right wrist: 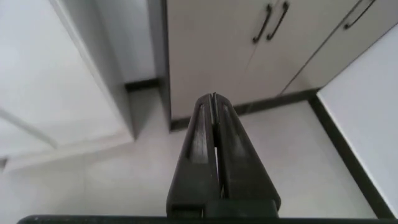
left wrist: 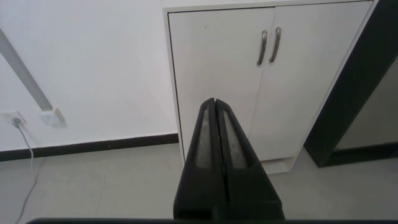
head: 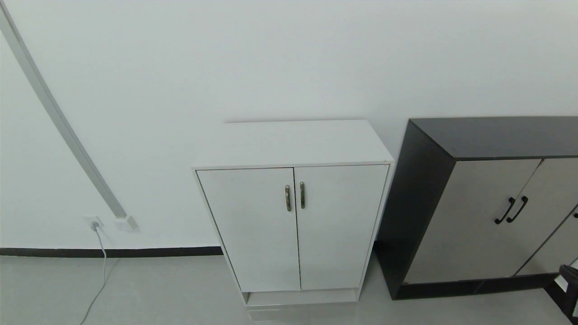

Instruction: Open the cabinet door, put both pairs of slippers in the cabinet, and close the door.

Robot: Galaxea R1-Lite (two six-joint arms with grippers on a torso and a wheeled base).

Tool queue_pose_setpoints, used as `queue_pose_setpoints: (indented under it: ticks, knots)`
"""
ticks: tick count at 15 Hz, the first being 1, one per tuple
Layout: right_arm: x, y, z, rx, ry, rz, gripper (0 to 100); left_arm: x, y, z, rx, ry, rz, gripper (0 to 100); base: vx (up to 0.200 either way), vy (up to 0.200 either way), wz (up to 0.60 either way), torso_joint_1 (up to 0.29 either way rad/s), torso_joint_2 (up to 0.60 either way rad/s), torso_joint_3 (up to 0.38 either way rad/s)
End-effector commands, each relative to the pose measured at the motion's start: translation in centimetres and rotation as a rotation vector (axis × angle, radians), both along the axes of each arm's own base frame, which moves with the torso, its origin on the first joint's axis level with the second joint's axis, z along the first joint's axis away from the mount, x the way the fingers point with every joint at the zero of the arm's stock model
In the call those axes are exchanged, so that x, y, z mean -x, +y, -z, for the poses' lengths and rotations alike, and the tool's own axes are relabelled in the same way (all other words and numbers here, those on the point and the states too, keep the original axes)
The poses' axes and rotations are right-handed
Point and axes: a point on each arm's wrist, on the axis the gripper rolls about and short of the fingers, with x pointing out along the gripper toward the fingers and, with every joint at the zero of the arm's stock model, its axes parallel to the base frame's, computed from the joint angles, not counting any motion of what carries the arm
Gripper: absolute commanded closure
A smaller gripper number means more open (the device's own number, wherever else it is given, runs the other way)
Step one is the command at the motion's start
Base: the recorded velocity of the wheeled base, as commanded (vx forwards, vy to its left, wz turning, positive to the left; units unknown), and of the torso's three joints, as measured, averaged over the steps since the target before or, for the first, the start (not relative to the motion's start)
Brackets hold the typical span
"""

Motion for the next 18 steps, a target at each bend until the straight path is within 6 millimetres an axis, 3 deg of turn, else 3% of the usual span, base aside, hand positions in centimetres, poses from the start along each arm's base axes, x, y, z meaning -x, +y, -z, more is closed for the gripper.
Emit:
queue_pose_setpoints:
  ticks: [1,8,18]
  knots:
    - [3.0,0.1,0.0,-0.023,-0.015,-0.085,100,0.0,0.0,0.0,0.000,0.000,0.000,100,0.000,0.000,0.00,0.000,0.00,0.000]
    - [7.8,0.5,2.7,-0.101,0.160,-0.271,100,0.0,0.0,0.0,0.000,0.000,0.000,100,0.000,0.000,0.00,0.000,0.00,0.000]
    - [10.1,0.5,3.3,-0.094,0.086,-0.337,100,0.0,0.0,0.0,0.000,0.000,0.000,100,0.000,0.000,0.00,0.000,0.00,0.000]
